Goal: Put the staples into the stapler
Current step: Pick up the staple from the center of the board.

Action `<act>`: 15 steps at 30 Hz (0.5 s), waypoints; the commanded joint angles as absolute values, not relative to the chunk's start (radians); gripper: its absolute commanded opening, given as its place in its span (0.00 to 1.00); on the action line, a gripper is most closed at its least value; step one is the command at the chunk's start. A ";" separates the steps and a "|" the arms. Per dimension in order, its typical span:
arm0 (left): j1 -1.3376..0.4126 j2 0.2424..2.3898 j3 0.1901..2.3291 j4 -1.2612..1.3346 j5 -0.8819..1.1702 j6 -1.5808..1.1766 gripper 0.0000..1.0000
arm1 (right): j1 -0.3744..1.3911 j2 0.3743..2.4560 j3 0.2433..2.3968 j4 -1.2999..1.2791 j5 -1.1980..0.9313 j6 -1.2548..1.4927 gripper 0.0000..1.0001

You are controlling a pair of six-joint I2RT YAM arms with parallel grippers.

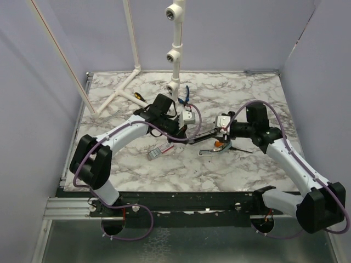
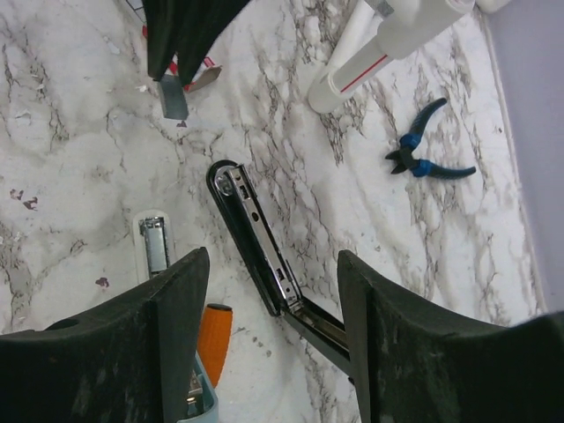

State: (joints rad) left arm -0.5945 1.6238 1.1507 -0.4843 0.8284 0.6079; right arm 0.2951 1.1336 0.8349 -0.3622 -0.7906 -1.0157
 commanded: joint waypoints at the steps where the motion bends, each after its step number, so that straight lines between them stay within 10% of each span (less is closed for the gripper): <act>1: -0.595 1.619 1.256 -0.536 0.947 0.393 0.06 | 0.349 1.111 0.830 -0.381 -0.774 -1.111 0.64; 15: -0.595 1.706 1.409 -0.675 0.959 0.250 0.02 | 0.495 1.066 0.794 -0.353 -0.653 -1.230 0.57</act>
State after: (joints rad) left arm -0.5938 1.6680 1.3830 -0.5999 0.9173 0.2893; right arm 0.4713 1.0832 0.8021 -0.3592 -0.7139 -1.1812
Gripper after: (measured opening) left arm 0.074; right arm 0.582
